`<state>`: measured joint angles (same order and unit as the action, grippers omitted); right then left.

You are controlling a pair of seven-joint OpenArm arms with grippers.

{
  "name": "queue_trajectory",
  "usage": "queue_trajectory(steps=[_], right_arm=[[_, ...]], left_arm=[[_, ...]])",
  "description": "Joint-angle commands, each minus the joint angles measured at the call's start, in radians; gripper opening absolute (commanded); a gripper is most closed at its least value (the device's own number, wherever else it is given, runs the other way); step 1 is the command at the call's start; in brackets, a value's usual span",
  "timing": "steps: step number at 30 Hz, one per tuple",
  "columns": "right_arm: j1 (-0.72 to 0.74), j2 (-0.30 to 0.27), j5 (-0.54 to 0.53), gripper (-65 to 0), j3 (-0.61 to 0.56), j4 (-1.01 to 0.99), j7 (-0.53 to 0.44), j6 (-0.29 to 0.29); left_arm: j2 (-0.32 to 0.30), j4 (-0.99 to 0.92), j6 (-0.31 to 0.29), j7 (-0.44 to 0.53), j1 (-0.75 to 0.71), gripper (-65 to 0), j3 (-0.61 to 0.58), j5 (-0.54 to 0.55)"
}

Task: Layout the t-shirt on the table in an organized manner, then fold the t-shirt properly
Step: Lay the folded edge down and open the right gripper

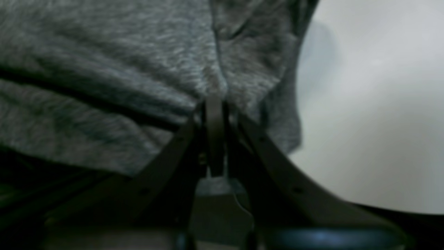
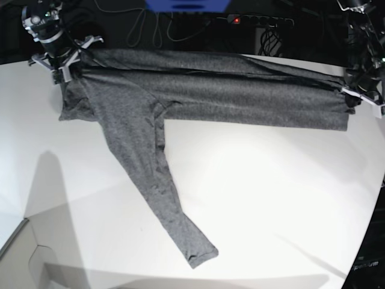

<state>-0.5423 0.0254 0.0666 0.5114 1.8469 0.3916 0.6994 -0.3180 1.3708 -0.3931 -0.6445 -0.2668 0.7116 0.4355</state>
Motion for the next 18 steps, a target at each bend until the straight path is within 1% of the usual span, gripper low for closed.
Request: queue_trajectory(steps=[1,3,4,6,9,11,14,18], right_arm=[[-0.011,-0.009,-0.014,-65.0,-0.003,0.021,-0.021,-0.001],[-0.011,-0.009,-0.014,-64.9,-0.009,0.023,-0.021,-0.001],[-0.012,-0.009,-0.012,-63.0,-0.009,0.023,-0.021,-0.001],[-0.011,-0.009,-0.012,-56.0,-0.009,0.023,-0.021,-0.001],[-0.012,-0.009,-0.012,-45.1,-0.009,0.023,-0.021,-0.001],[-0.012,-0.009,-0.012,-39.9,0.002,0.029,-0.021,-0.001],[-0.011,-0.009,-0.018,-36.8,0.036,0.07,-0.021,-0.001],[-0.003,-0.003,-0.029,-36.6,0.088,0.13,-0.02,-0.001]], left_arm=[[-0.017,0.019,0.0,0.016,-0.004,-51.0,0.007,0.007],[-0.016,0.02,0.0,0.016,-0.004,-44.2,0.012,0.007],[-0.016,0.02,0.0,0.016,-0.004,-41.5,0.012,0.007],[-0.017,0.019,0.0,0.016,-0.004,-38.4,0.012,0.007],[-0.019,0.019,0.0,0.016,-0.004,-38.3,0.012,0.007],[-0.019,0.022,0.0,0.016,-0.004,-38.0,0.012,0.012],[-0.019,0.022,0.0,0.016,-0.004,-37.9,0.013,0.012],[-0.019,0.022,0.0,0.016,-0.006,-37.9,0.013,0.013]])
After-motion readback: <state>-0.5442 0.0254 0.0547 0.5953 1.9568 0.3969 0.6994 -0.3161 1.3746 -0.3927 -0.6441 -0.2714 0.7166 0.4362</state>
